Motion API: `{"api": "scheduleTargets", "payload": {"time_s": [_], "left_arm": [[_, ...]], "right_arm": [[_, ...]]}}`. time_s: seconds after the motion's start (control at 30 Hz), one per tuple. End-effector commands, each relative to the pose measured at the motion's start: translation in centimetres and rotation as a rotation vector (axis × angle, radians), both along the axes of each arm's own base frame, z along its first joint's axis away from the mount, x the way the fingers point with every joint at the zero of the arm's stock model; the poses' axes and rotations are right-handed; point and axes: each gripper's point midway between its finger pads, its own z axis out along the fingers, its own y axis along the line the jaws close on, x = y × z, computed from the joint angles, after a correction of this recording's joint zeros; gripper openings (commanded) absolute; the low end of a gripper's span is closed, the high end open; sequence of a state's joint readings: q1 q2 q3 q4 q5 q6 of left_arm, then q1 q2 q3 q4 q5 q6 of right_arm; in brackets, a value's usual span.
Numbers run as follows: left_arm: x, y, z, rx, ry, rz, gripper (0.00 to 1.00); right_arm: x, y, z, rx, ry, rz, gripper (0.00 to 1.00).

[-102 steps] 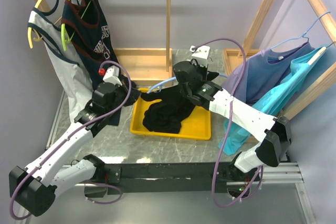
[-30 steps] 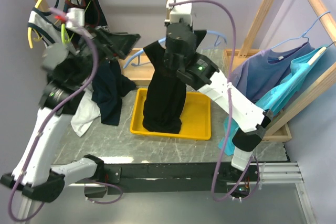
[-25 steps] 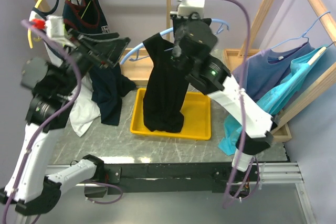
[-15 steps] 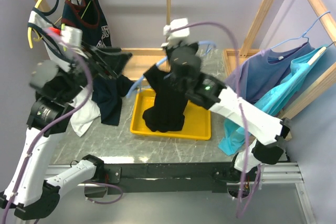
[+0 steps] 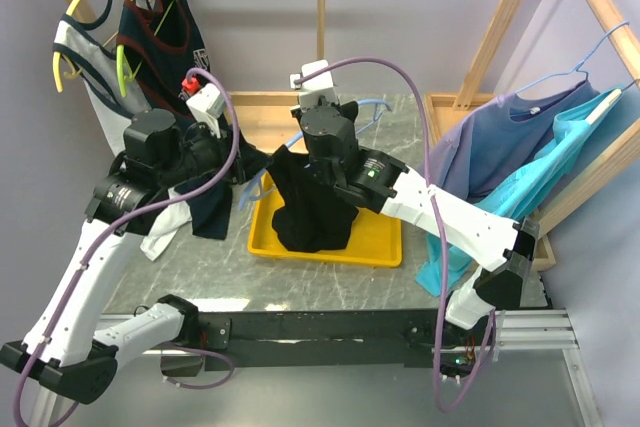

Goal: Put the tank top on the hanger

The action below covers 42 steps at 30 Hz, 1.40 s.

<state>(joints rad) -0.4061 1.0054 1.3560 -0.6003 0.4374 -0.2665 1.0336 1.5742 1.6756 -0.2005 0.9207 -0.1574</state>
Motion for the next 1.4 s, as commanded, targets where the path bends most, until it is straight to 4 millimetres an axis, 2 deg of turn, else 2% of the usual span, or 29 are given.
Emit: {"api": "scheduleTargets", "payload": {"time_s": [0.0,0.37,0.57,0.67,0.7,0.77,0.8,0.83,0.87,0.9,0.93,0.97,1.0,1.03,1.1,1.13,1.2,1.23,1.27,1.33,1.37], "left_arm": [[-0.8,-0.7,-0.5,0.014,-0.018,-0.083,0.6],[0.1,-2.0,-2.4,0.057,0.026,-0.1,0.51],[0.3,-2.9,-3.8,0.116,0.021,-0.078,0.43],[0.5,-3.2,-4.3,0.125,0.022,-0.063,0.33],[0.5,-3.1,-4.2,0.122,0.017,-0.055,0.25],[0.7,-3.2,-3.9,0.107,-0.012,-0.047,0.17],[0.7,-2.9,-3.4,0.096,-0.03,-0.022,0.06],[0.8,-2.8,-3.1,0.085,-0.046,-0.008,0.01],[0.9,-2.6,-3.3,0.082,-0.049,0.009,0.01],[0.9,-2.4,-2.3,0.053,-0.082,0.028,0.01],[1.0,-2.2,-2.0,0.041,-0.098,0.044,0.01],[1.0,-2.0,-2.3,0.034,-0.103,0.051,0.01],[0.8,-1.8,-1.3,0.0,-0.136,0.061,0.01],[0.8,-1.7,-1.1,-0.009,-0.15,0.071,0.01],[0.4,-1.4,-0.9,-0.025,-0.174,0.077,0.01],[0.4,-1.3,-0.7,-0.035,-0.18,0.081,0.01],[0.3,-1.1,-0.8,-0.041,-0.18,0.088,0.01],[0.3,-1.1,-0.6,-0.052,-0.186,0.095,0.01],[0.4,-1.0,-1.1,-0.051,-0.18,0.1,0.01],[0.3,-0.7,-0.9,-0.074,-0.182,0.123,0.01],[0.3,-0.2,-0.8,-0.083,-0.188,0.15,0.01]], "right_arm": [[0.1,0.7,2.5,0.105,-0.041,0.01,0.0],[0.4,1.1,2.7,0.088,-0.03,0.008,0.0],[0.3,1.1,2.5,0.089,-0.025,0.006,0.0],[0.3,1.2,2.4,0.085,-0.021,0.007,0.0],[0.3,1.2,2.3,0.084,-0.021,0.006,0.0],[0.2,1.3,2.1,0.082,-0.017,0.01,0.0],[0.2,1.4,2.1,0.081,-0.015,0.012,0.0],[0.2,1.3,2.1,0.083,-0.014,0.013,0.0],[0.1,1.3,2.1,0.088,-0.009,0.015,0.0],[0.0,1.5,2.1,0.095,-0.006,0.033,0.01],[-0.1,1.5,2.2,0.102,-0.004,0.037,0.11],[-0.3,1.7,2.1,0.112,0.006,0.05,0.17],[-0.5,1.6,2.4,0.123,0.008,0.061,0.21],[-0.8,2.0,2.6,0.134,0.017,0.094,0.32],[-1.4,1.9,2.9,0.169,0.029,0.125,0.42],[-1.8,2.3,2.7,0.171,0.039,0.165,0.53],[-2.5,2.0,3.5,0.234,0.041,0.193,0.65],[-2.8,2.1,3.2,0.238,0.05,0.207,0.74],[-3.4,1.8,3.9,0.272,0.05,0.234,0.78],[-4.0,1.6,4.0,0.305,0.06,0.251,0.85],[-4.8,1.0,5.0,0.335,0.052,0.274,0.88]]}}
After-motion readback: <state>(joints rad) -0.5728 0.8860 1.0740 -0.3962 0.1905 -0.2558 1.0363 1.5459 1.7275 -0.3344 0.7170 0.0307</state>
